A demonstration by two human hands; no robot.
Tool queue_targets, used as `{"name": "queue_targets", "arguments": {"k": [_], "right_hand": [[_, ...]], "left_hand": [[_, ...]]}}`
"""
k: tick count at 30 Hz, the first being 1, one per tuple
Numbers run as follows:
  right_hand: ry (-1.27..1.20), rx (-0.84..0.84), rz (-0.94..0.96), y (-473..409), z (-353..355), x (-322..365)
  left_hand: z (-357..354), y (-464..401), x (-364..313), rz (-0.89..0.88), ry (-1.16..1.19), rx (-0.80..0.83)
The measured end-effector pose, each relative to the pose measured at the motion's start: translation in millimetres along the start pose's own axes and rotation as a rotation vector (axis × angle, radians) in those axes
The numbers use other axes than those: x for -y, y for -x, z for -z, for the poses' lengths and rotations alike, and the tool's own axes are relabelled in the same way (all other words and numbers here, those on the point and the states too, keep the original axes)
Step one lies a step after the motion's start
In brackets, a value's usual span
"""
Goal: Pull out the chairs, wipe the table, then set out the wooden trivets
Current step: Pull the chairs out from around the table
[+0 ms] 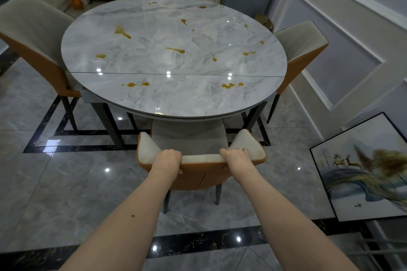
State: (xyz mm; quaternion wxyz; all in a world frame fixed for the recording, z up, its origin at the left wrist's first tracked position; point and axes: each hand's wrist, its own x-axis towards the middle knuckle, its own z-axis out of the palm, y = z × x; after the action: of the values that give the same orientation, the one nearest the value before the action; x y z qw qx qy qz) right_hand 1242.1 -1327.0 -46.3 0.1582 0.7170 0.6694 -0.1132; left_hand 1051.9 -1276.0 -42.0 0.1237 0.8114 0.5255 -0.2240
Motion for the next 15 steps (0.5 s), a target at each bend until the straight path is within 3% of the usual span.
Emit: {"name": "queue_targets", "arguments": {"k": [15], "right_hand": [[0.014,0.026,-0.010,-2.3,-1.6,-1.3]], "left_hand": [[0.5,-2.3,-0.6,0.002,0.007,0.034]]}}
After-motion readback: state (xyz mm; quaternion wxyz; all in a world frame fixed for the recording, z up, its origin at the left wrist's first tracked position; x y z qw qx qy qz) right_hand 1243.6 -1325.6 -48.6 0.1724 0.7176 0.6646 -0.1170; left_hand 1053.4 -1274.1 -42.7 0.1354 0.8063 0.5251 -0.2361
